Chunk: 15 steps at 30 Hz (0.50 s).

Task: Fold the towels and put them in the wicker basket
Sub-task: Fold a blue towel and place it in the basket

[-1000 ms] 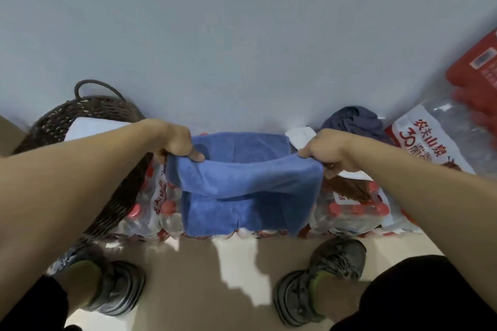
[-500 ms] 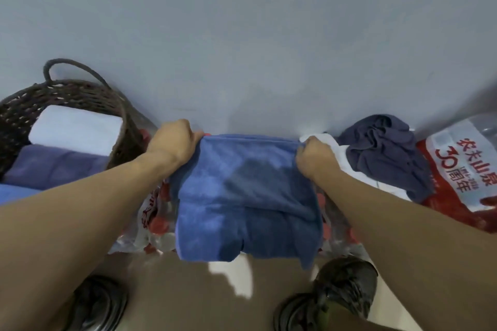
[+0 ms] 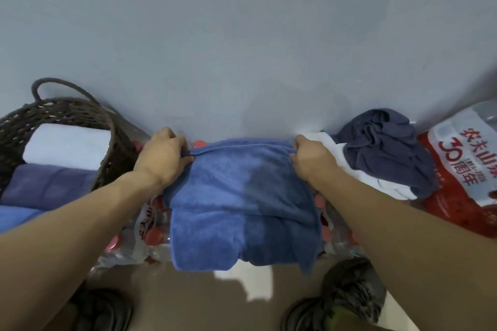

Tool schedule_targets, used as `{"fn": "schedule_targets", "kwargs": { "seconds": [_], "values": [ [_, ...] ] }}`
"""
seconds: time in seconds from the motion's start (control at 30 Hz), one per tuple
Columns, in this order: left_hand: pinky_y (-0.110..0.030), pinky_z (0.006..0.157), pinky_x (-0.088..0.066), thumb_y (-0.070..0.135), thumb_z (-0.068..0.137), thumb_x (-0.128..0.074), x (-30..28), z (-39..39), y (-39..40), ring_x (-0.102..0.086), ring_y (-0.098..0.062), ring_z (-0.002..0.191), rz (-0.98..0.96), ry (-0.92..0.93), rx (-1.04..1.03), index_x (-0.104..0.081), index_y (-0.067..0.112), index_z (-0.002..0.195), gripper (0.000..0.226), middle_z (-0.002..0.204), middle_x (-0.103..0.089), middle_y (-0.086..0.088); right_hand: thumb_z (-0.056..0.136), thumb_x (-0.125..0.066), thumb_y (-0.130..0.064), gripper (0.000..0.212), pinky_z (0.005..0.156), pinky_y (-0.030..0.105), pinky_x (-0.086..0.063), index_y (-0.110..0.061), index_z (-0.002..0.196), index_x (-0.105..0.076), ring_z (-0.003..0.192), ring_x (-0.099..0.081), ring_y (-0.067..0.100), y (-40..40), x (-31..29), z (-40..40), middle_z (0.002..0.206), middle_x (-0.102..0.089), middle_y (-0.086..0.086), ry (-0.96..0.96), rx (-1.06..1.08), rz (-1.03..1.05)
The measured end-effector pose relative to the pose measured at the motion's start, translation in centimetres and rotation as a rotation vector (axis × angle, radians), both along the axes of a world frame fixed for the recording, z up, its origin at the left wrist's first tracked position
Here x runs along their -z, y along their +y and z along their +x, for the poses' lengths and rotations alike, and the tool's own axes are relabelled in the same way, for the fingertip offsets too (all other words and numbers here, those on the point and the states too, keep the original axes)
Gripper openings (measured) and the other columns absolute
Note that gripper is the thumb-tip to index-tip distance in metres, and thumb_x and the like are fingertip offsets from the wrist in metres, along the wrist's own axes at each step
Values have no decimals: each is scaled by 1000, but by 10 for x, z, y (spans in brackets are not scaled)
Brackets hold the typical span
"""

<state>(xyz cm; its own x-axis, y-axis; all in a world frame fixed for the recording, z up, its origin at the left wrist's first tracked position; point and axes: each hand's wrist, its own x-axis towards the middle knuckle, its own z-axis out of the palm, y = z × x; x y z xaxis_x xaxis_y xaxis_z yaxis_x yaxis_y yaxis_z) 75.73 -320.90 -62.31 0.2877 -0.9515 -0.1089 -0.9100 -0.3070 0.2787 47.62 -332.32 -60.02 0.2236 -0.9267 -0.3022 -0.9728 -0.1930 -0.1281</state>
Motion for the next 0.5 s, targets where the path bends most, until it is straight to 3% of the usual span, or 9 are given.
{"fn": "schedule_targets", "kwargs": {
  "seconds": [0.07, 0.13, 0.23, 0.33, 0.4, 0.5],
  "values": [
    [-39, 86, -45, 31, 85, -71, -6, 1, -3, -51, -33, 100, 26, -39, 71, -62, 14, 91, 20, 102, -55, -11, 93, -53, -24, 24, 80, 26, -39, -10, 112, -57, 104, -56, 29, -1, 0, 1, 113, -59, 11, 19, -46, -27],
    [-32, 73, -44, 27, 81, -76, -18, 7, -10, -58, -30, 91, 60, 45, 111, -61, 14, 86, 21, 91, -63, -9, 87, -60, -24, 22, 80, 25, -43, -10, 103, -61, 94, -59, 28, -4, -2, -3, 102, -65, 8, -88, -42, -59],
    [-27, 62, -43, 18, 76, -83, -40, 18, -20, -60, -22, 72, 107, 301, 35, -61, 14, 80, 23, 78, -65, -5, 81, -65, -6, 31, 62, 28, -47, -14, 110, -54, 70, -57, 22, -9, -10, -11, 82, -61, 7, -582, 234, 183],
    [-29, 69, -52, 8, 82, -77, -43, 20, -20, -62, -20, 70, 131, 615, -143, -69, 6, 90, 11, 81, -70, -10, 84, -63, 6, 25, 52, 27, -52, -4, 108, -64, 70, -63, 23, -13, -19, -24, 86, -67, 15, -864, 417, 448],
    [-31, 71, -52, 7, 86, -72, -37, 23, -18, -63, -21, 73, 155, 604, -178, -72, 4, 91, 6, 84, -72, -13, 86, -67, 2, 7, 57, 28, -55, -3, 86, -71, 72, -65, 22, -14, -20, -33, 81, -69, 11, -931, 452, 530],
    [-24, 69, -44, 15, 89, -70, -26, 27, -15, -62, -18, 73, 108, 429, -177, -74, 9, 87, 8, 81, -72, -7, 89, -69, -8, 10, 64, 31, -54, -11, 80, -68, 69, -65, 19, -13, -11, -45, 77, -70, 7, -1067, 500, 554]
  ]
}}
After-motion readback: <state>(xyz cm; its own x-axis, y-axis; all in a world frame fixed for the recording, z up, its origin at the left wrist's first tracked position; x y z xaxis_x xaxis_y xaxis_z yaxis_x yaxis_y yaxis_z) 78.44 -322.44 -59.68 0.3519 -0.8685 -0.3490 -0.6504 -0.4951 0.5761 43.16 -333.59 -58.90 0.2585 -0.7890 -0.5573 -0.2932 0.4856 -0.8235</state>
